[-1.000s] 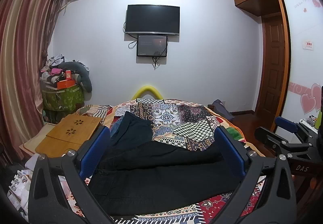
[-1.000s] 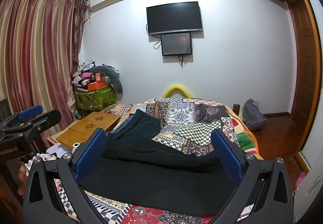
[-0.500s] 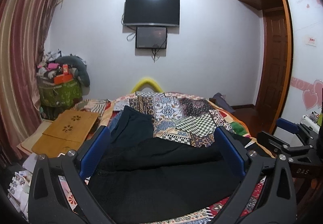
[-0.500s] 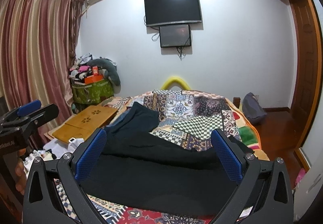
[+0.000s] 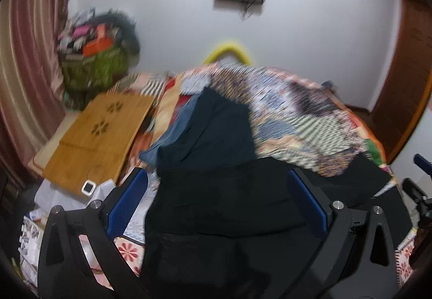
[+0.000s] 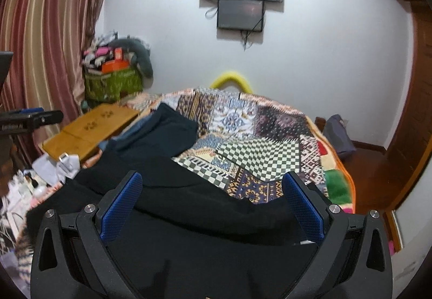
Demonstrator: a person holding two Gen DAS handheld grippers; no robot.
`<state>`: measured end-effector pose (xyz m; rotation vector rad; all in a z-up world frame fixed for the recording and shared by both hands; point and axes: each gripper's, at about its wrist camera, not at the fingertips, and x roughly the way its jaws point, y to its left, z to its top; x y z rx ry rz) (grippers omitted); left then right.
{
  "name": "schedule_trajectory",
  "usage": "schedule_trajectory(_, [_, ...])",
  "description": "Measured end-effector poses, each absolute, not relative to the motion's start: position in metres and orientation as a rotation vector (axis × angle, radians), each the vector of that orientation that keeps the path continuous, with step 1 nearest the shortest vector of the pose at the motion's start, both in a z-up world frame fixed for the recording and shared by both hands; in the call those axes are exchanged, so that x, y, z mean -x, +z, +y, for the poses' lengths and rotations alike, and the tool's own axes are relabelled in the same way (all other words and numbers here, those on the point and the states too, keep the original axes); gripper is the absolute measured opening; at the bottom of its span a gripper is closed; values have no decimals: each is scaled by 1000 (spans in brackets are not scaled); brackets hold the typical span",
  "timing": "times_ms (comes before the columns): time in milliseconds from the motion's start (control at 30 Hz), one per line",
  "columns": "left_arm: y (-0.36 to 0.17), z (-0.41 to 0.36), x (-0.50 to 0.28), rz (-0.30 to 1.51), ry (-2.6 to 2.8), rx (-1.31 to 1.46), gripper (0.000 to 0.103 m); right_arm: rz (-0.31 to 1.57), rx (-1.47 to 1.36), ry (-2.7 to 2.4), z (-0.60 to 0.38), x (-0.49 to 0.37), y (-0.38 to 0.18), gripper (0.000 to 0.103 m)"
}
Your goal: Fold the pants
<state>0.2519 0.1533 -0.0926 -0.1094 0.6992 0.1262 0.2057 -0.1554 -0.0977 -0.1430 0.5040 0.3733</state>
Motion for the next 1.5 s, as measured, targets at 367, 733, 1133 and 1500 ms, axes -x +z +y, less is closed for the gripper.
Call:
schedule_trajectory(367, [-215,245,-357,1027,211,160,92,767,163,510,-144,-319,-161,102])
schedule_trajectory(733, [-308,269,-416,1248,192,259,83,1026,213,609,-126,-397,-223,100])
schedule_trajectory(1133, [-301,250,-405,1224,142,246,11,1108,152,731,-109,-397,-251,48])
schedule_trajectory(1500, [-211,252,-383,1008,210,166,8,1003,240,688,-103,-388,-233,5])
